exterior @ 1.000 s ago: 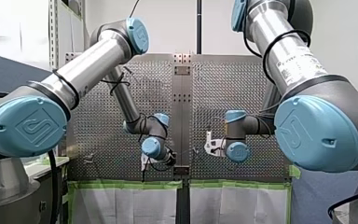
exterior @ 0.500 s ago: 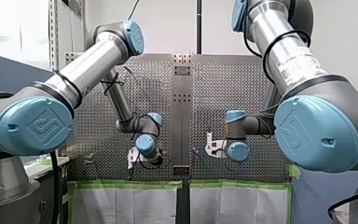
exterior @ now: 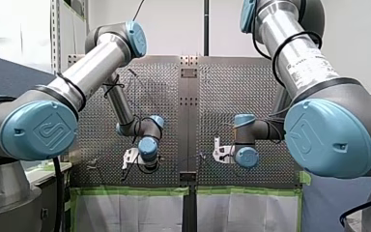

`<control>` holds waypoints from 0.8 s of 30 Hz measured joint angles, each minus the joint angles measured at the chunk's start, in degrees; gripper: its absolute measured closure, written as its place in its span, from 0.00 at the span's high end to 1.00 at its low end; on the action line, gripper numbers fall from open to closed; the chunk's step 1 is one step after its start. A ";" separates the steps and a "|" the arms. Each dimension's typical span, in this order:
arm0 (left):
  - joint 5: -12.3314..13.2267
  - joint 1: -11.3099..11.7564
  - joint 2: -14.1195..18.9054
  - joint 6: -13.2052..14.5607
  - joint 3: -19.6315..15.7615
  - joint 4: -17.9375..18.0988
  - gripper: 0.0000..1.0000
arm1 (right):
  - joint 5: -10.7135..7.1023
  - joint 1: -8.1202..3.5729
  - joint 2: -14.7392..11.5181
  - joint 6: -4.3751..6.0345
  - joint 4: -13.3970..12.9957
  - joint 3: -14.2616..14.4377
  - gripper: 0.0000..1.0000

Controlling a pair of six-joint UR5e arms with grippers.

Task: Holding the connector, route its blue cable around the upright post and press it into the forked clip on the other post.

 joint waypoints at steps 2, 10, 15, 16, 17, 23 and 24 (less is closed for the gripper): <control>0.54 -0.09 0.00 1.06 -0.01 0.00 1.00 | 0.00 0.01 0.00 0.00 0.00 -0.02 0.00; 1.79 -0.79 -0.04 5.28 -0.01 0.98 1.00 | -0.01 0.27 0.00 0.00 0.00 0.01 0.00; 0.68 -1.16 -0.33 7.98 0.10 1.78 1.00 | -0.01 0.33 0.00 0.02 0.00 0.03 0.00; 0.52 -1.23 -0.55 8.59 0.17 1.92 1.00 | -0.01 0.34 -0.01 0.06 0.00 0.03 0.00; 0.44 -1.27 -0.78 9.00 0.27 1.99 1.00 | -0.01 0.34 -0.01 0.07 0.00 0.03 0.00; 0.12 -1.44 -3.29 10.65 1.71 1.89 1.00 | -0.07 0.35 -0.04 0.11 0.00 0.00 0.00; 0.21 -1.50 -3.76 10.74 1.85 2.13 1.00 | -0.08 0.35 -0.04 0.10 0.00 0.00 0.00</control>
